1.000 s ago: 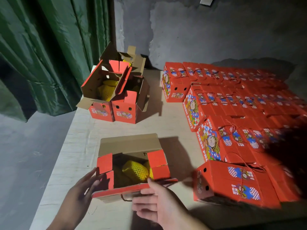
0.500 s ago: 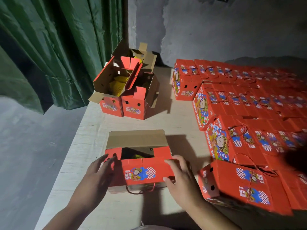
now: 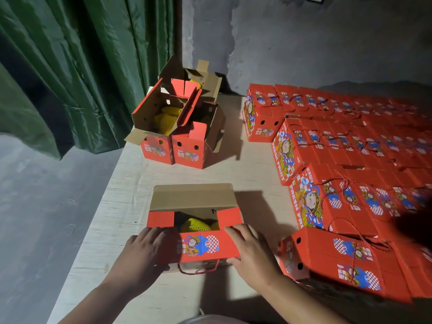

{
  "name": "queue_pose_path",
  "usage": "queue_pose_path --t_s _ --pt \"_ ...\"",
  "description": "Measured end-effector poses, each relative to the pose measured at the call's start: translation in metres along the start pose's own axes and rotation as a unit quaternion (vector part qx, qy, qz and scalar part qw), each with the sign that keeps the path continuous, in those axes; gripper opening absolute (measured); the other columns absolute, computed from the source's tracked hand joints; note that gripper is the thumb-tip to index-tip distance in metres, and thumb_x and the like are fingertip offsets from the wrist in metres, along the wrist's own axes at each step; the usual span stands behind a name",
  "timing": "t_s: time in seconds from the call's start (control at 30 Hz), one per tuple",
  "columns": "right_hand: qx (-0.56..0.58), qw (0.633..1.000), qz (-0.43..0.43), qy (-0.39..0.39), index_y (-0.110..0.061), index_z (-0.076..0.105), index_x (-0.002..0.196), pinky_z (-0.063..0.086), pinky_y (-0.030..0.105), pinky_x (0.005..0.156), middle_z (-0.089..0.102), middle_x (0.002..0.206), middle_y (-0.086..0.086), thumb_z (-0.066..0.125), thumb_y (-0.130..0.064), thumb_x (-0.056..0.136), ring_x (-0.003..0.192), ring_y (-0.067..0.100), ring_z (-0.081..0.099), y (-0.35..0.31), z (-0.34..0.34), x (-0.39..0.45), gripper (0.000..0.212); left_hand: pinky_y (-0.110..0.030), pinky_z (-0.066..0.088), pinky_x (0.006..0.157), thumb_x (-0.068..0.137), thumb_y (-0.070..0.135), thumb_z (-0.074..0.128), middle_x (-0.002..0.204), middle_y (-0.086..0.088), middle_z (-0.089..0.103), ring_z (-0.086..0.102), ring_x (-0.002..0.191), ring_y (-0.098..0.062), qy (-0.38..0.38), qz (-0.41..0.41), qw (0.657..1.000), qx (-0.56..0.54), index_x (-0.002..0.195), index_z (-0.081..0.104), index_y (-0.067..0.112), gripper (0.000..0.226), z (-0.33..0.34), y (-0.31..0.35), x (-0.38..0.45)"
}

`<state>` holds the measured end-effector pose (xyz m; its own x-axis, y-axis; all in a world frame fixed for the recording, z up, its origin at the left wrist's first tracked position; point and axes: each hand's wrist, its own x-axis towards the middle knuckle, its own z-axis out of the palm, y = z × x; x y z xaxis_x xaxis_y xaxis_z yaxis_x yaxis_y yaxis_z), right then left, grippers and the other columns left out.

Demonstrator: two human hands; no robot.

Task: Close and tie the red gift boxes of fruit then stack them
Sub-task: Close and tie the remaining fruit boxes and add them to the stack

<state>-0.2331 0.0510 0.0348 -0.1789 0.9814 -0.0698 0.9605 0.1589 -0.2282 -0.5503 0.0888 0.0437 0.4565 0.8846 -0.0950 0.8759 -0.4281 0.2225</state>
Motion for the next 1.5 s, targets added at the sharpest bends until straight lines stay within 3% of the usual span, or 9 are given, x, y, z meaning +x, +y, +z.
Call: queue_pose_path --t_s 0.17,0.3,0.47,0.93,1.1,1.27,1.33,1.43,1.5 --pt "-0.013 1.000 -0.006 -0.002 -0.033 0.036 0.153 0.032 0.036 0.120 0.039 0.152 -0.013 0.073 -0.049 0.083 0.144 0.015 0.036 0.002 0.003 -0.001 0.082 -0.035 0.051 0.100 0.075 0.047 0.082 0.147 0.004 0.055 0.054 0.135 -0.022 0.030 0.001 0.999 -0.018 0.153 0.045 0.018 0.090 0.013 0.000 -0.010" --pt "-0.016 1.000 -0.001 -0.010 -0.032 0.017 0.163 0.011 0.038 0.127 0.008 0.171 -0.009 0.057 -0.053 0.096 0.158 0.012 0.003 0.002 0.013 -0.010 0.082 -0.029 0.022 0.116 0.091 0.063 0.037 0.163 0.000 0.032 0.036 0.148 -0.020 0.042 -0.007 0.999 0.007 0.157 0.036 0.014 0.082 0.029 0.002 -0.021" --pt "-0.042 0.999 -0.007 -0.005 -0.030 -0.005 0.164 0.009 0.033 0.124 -0.016 0.171 -0.007 0.039 -0.066 0.097 0.157 0.014 -0.015 0.000 0.024 -0.017 0.088 -0.026 0.006 0.117 0.092 0.072 0.034 0.165 -0.002 0.029 0.023 0.152 -0.016 0.021 -0.044 0.998 -0.038 0.157 0.034 0.011 0.089 0.033 0.008 -0.021" --pt "-0.065 0.998 0.004 0.016 -0.023 0.049 0.152 0.042 0.026 0.108 0.039 0.162 0.000 0.073 -0.063 0.079 0.149 0.018 0.038 -0.013 0.003 -0.017 0.087 -0.042 0.057 0.090 0.098 0.072 0.017 0.147 -0.009 0.055 -0.006 0.153 0.001 0.090 -0.041 0.992 -0.076 0.144 0.052 0.010 0.084 0.027 0.014 -0.009" --pt "-0.059 0.998 0.003 0.006 -0.024 0.057 0.147 0.057 0.024 0.092 0.046 0.158 0.000 0.079 -0.068 0.069 0.143 0.019 0.046 -0.015 0.001 -0.015 0.092 -0.030 0.040 0.095 0.098 0.074 0.012 0.168 0.024 -0.003 -0.010 0.151 0.007 0.118 -0.004 0.989 -0.088 0.162 -0.001 0.034 0.077 0.024 0.014 -0.008" --pt "-0.060 0.998 0.002 0.008 -0.024 0.057 0.146 0.058 0.026 0.091 0.046 0.158 -0.001 0.079 -0.069 0.068 0.143 0.019 0.046 -0.014 0.002 -0.014 0.092 -0.033 0.054 0.091 0.100 0.070 0.012 0.166 0.028 -0.009 -0.009 0.150 0.009 0.155 -0.001 0.985 -0.072 0.151 0.032 0.027 0.070 0.031 0.008 -0.007" --pt "-0.067 0.998 0.000 0.011 -0.024 0.057 0.147 0.058 0.028 0.091 0.045 0.158 -0.001 0.079 -0.068 0.069 0.144 0.019 0.046 -0.013 0.003 -0.014 0.091 -0.035 0.053 0.095 0.102 0.066 0.010 0.167 0.026 0.003 0.004 0.153 0.003 0.175 0.000 0.981 -0.078 0.146 0.045 0.020 0.073 0.033 0.004 -0.004" --pt "-0.085 0.996 -0.001 0.014 -0.026 0.055 0.148 0.057 0.032 0.095 0.043 0.160 -0.002 0.076 -0.068 0.073 0.145 0.020 0.043 -0.010 0.004 -0.014 0.088 -0.043 0.051 0.102 0.106 0.058 0.012 0.154 -0.012 0.044 0.045 0.140 -0.039 0.179 -0.004 0.980 -0.090 0.129 0.070 0.008 0.079 0.032 0.002 0.000" --pt "-0.090 0.996 0.004 0.010 -0.027 0.051 0.151 0.054 0.035 0.102 0.039 0.162 -0.003 0.066 -0.067 0.081 0.147 0.024 0.040 -0.009 0.004 -0.014 0.082 -0.055 0.043 0.105 0.105 0.060 0.011 0.152 -0.026 0.041 0.038 0.138 -0.054 0.172 -0.052 0.976 -0.124 0.134 0.064 0.005 0.082 0.034 0.003 0.000"
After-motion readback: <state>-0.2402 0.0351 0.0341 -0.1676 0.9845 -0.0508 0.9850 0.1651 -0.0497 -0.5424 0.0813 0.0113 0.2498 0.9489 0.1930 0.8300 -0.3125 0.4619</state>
